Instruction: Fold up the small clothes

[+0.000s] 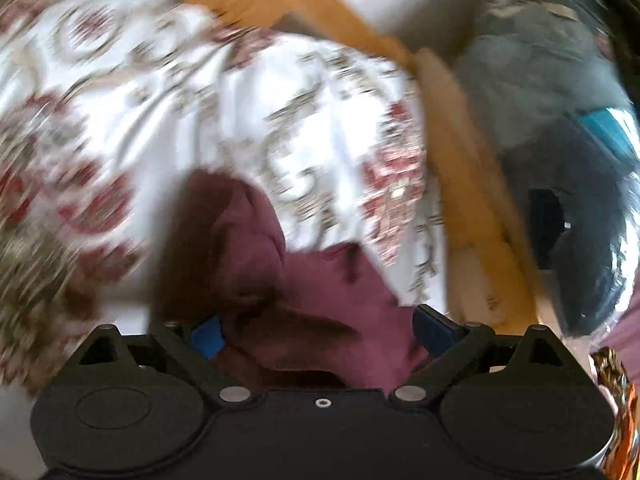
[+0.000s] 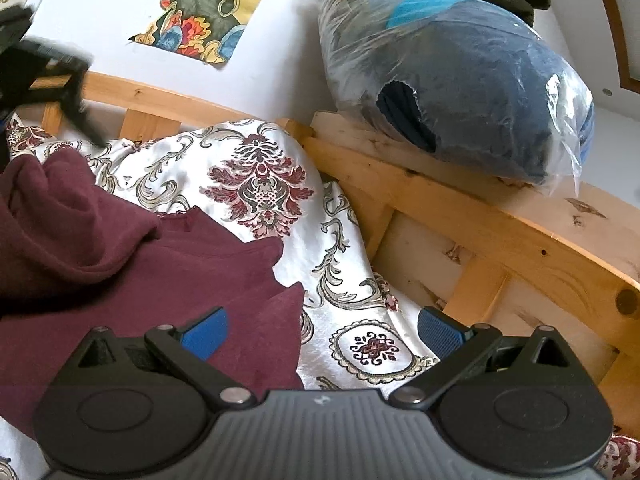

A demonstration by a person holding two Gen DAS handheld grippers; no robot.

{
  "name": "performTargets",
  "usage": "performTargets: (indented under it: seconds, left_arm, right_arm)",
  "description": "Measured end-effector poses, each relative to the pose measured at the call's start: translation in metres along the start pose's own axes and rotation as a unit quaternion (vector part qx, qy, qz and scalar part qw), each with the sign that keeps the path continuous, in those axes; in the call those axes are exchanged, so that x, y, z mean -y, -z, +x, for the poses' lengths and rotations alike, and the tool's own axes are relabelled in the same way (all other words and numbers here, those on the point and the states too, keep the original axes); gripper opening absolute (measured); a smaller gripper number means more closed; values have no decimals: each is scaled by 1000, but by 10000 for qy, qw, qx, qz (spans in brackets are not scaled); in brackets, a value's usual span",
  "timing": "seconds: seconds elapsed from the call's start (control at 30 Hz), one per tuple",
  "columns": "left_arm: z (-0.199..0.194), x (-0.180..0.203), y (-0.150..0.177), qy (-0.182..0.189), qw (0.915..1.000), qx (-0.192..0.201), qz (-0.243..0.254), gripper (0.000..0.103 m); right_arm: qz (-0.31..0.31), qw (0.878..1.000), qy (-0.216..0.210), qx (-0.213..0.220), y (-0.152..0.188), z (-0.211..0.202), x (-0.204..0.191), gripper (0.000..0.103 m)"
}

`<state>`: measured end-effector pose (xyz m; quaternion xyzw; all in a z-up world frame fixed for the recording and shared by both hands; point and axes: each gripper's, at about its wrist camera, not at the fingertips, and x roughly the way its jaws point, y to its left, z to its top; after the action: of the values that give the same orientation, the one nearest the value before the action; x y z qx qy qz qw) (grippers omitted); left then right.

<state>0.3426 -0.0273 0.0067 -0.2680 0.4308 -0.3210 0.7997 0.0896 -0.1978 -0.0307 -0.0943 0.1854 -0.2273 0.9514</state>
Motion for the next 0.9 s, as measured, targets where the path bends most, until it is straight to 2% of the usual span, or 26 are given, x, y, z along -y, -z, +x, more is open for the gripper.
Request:
performTargets:
  seconds: [0.1, 0.2, 0.33, 0.47, 0.7, 0.8, 0.9]
  left_arm:
    - [15, 35, -14, -22, 9983, -75, 571, 97]
    - [33, 67, -20, -90, 9932, -246, 1136, 99]
    - [37, 86, -12, -118, 9904, -297, 1345, 99]
    - [15, 83, 5, -236, 9911, -23, 1313, 102]
    - [-36, 75, 32, -651, 9827, 300, 1709, 102]
    - [-53, 69, 48, -912, 9752, 300, 1997, 102]
    - [-65, 64, 69, -1103, 9641, 247, 2402, 102]
  right_arm:
    - [62, 10000, 9, -61, 0, 2, 2, 103]
    - [65, 10000, -4, -71, 0, 0, 1, 103]
    - [51, 9999, -58, -64, 1, -4, 1, 103]
    - [56, 10000, -75, -7, -1, -7, 3, 103]
    - [194, 9998, -78, -34, -2, -6, 9, 103]
    - [247, 9992, -297, -75, -3, -4, 15, 103]
    - [427, 9984, -349, -98, -3, -2, 23, 103]
